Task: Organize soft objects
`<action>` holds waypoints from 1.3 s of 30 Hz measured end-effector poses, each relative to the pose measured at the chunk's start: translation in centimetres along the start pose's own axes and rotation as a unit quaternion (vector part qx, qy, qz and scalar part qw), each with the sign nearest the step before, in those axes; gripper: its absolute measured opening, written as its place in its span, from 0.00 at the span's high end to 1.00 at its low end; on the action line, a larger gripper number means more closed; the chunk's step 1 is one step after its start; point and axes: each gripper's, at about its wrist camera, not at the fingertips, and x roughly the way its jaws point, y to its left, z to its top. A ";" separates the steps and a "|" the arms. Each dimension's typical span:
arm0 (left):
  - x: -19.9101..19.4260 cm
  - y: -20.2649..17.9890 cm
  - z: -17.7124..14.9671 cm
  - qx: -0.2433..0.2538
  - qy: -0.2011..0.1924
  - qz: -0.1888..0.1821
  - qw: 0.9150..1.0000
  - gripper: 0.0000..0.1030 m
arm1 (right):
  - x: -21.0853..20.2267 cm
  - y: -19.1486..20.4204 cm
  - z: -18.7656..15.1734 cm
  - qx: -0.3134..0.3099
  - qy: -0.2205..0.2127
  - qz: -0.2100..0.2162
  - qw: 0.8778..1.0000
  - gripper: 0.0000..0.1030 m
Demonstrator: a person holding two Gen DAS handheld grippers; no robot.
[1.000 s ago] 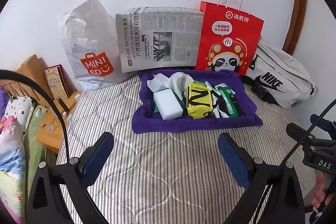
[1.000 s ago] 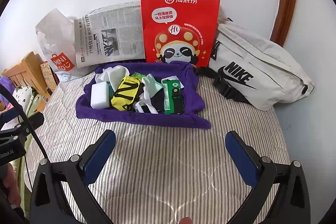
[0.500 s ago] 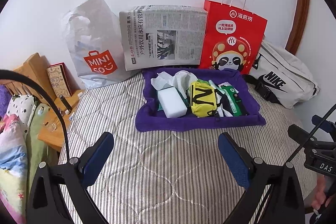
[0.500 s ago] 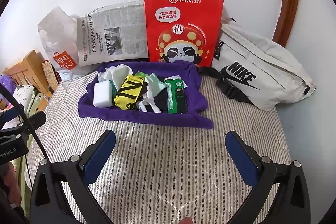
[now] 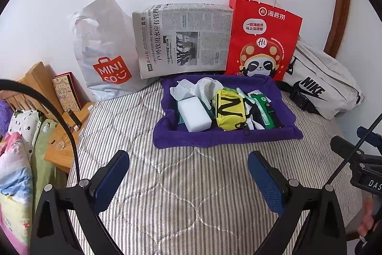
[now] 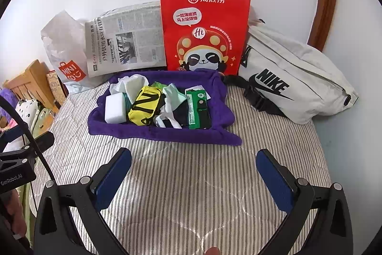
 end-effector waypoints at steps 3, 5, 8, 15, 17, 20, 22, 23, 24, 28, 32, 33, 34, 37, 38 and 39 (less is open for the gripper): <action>0.0 0.0 0.1 0.000 0.000 0.001 1.000 0.03 | 0.0 0.0 0.0 0.000 0.000 0.000 1.000 0.00; 0.0 0.0 0.1 0.000 0.000 0.000 1.000 0.03 | 0.0 0.0 0.0 0.001 0.000 0.001 1.000 0.00; 0.1 0.0 0.1 0.000 0.000 0.001 1.000 0.03 | 0.0 0.0 0.0 0.001 0.001 0.000 1.000 0.00; 0.0 0.2 0.2 0.000 0.000 0.002 1.000 0.03 | -0.1 0.0 0.0 0.001 0.000 0.000 1.000 0.00; 0.0 0.2 0.2 0.001 -0.001 0.001 1.000 0.03 | -0.1 0.0 0.1 0.002 0.000 -0.001 1.000 0.00; -0.1 0.3 0.2 0.000 -0.001 0.001 1.000 0.03 | -0.1 0.1 0.1 0.002 -0.001 -0.001 1.000 0.00; -0.1 0.4 0.2 0.000 -0.001 0.002 1.000 0.03 | -0.2 0.1 0.1 0.002 -0.001 -0.001 1.000 0.00; -0.1 0.4 0.2 0.001 -0.001 0.003 1.000 0.03 | -0.2 0.1 0.1 0.002 -0.001 0.000 1.000 0.00; -0.1 0.4 0.2 0.001 0.000 0.003 1.000 0.03 | -0.2 0.1 0.1 0.003 -0.002 0.000 1.000 0.00; -0.2 0.4 0.3 0.002 0.000 0.003 1.000 0.03 | -0.1 0.1 0.2 0.003 -0.002 0.000 1.000 0.00; -0.2 0.6 0.3 0.000 -0.001 0.005 1.000 0.03 | -0.1 0.0 0.1 0.003 -0.002 0.000 1.000 0.00; -0.2 0.6 0.3 0.000 -0.001 0.005 1.000 0.03 | -0.1 0.0 0.1 0.003 -0.002 0.000 1.000 0.00; -0.2 0.7 0.3 0.001 0.000 0.005 1.000 0.03 | -0.1 0.0 0.1 0.003 -0.001 0.000 1.000 0.00; -0.2 0.6 0.2 0.001 0.000 0.007 1.000 0.03 | -0.1 0.0 0.1 0.002 -0.001 0.000 1.000 0.00; -0.2 0.6 0.2 0.000 0.001 0.007 1.000 0.03 | -0.1 0.0 0.1 0.002 0.000 0.000 1.000 0.00; -0.2 0.6 0.2 0.000 0.001 0.007 1.000 0.03 | 0.0 0.0 0.1 0.002 0.000 0.000 1.000 0.00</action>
